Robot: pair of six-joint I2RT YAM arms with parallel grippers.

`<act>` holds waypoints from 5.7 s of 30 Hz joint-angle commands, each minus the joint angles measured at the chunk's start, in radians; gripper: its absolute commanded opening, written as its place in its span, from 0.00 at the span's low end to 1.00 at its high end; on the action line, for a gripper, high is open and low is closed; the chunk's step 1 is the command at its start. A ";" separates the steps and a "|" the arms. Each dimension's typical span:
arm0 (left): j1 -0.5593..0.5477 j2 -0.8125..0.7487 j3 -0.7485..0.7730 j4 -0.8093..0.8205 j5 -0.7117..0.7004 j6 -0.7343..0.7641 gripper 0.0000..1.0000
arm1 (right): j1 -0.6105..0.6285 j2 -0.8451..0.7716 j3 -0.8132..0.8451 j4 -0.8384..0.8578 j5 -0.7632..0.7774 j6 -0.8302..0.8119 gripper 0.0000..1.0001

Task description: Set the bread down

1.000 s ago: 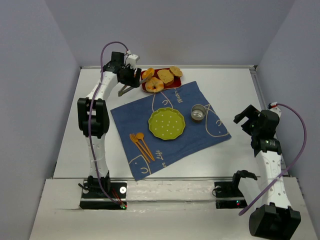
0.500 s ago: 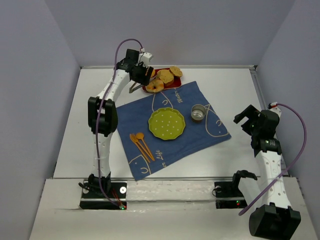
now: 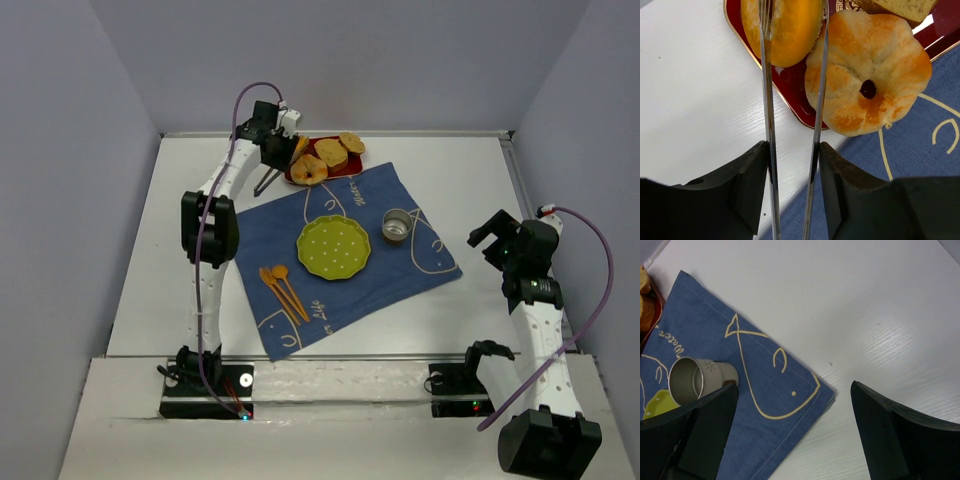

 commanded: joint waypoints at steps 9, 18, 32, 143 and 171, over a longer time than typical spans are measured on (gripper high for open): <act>-0.005 -0.127 0.051 0.015 0.022 -0.062 0.31 | -0.001 -0.008 0.012 0.017 0.013 -0.006 1.00; -0.009 -0.319 -0.050 0.070 0.026 -0.131 0.29 | -0.001 -0.009 0.012 0.015 0.004 -0.004 1.00; -0.126 -0.737 -0.622 0.269 0.043 -0.381 0.30 | -0.001 0.002 0.017 0.018 0.001 -0.006 1.00; 0.344 -0.681 -1.164 0.398 -0.440 -0.714 0.88 | -0.001 0.000 0.017 0.013 0.018 -0.004 0.99; 0.344 -1.626 -1.428 0.386 -0.432 -0.963 0.99 | -0.001 -0.127 0.010 -0.006 0.188 0.080 1.00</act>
